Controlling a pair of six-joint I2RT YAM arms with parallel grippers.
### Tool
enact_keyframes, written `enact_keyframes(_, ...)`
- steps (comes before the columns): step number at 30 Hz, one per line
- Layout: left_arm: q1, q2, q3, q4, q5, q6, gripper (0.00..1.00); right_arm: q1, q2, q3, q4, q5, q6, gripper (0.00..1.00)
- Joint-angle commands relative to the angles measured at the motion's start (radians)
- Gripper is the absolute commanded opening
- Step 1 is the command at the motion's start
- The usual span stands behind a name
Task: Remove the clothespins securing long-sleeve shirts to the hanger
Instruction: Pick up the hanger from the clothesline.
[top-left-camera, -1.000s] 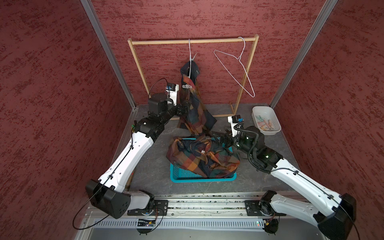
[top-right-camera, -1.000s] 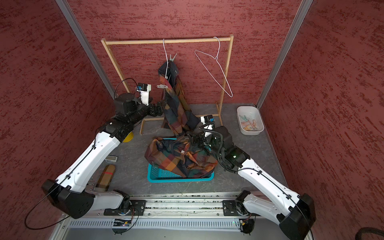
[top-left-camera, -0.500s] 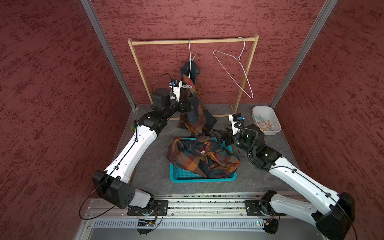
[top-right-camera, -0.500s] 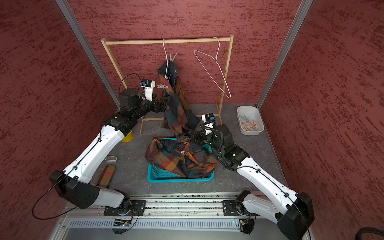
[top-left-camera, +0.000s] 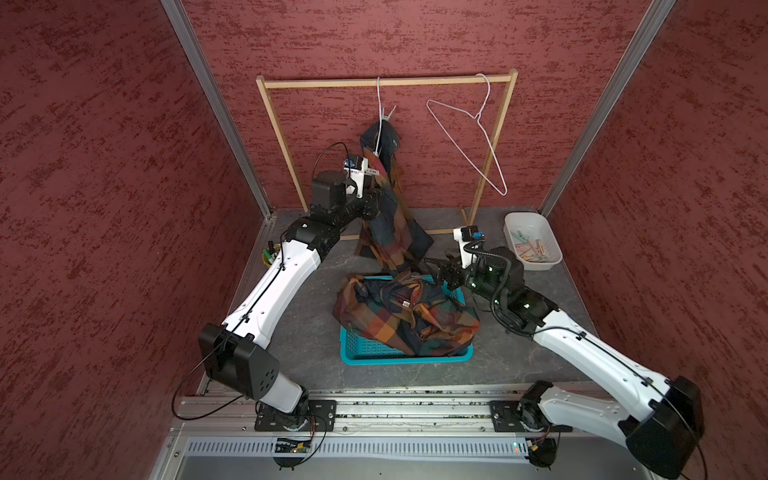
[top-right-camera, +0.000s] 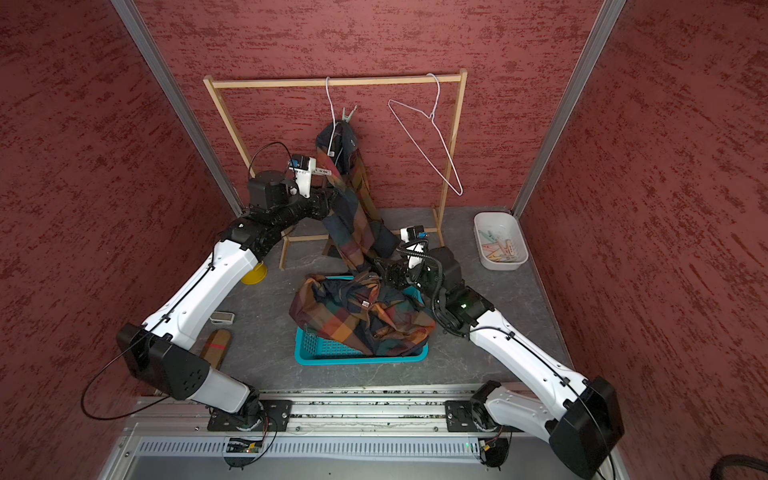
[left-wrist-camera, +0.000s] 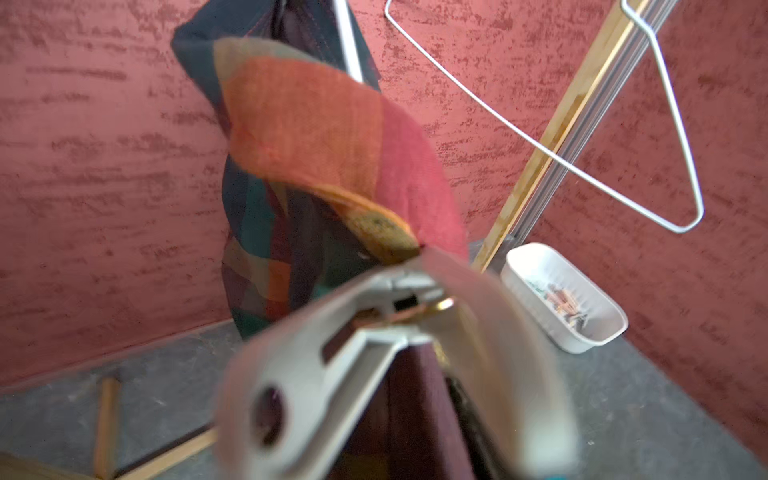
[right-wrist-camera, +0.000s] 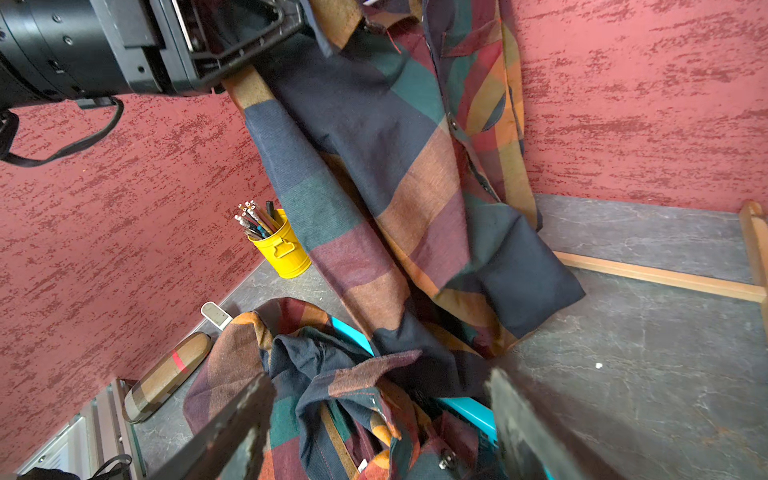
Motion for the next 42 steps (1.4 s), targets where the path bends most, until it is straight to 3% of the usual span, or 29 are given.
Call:
enact_keyframes(1, 0.011, -0.009, 0.028, 0.013, 0.0, 0.004, 0.31, -0.01, 0.014, 0.026, 0.042, -0.027, -0.001, 0.84)
enact_keyframes(5, 0.021, -0.02, 0.031, 0.017, 0.004, 0.002, 0.22, -0.013, 0.028, 0.031, 0.051, -0.04, -0.003, 0.84)
enact_keyframes(11, 0.031, -0.055, 0.027, 0.019, 0.013, -0.005, 0.0, -0.017, 0.05, 0.035, 0.062, -0.06, -0.005, 0.84)
enact_keyframes(23, 0.042, -0.164, 0.004, 0.012, -0.041, 0.06, 0.0, -0.027, 0.066, 0.03, 0.089, -0.086, 0.001, 0.84)
enact_keyframes(35, 0.094, -0.309, -0.066, -0.016, 0.006, 0.16, 0.0, -0.044, 0.082, 0.033, 0.105, -0.108, -0.002, 0.85)
enact_keyframes(42, 0.139, -0.387, -0.118, -0.052, 0.09, 0.187, 0.0, -0.056, 0.089, 0.046, 0.097, -0.113, -0.011, 0.86)
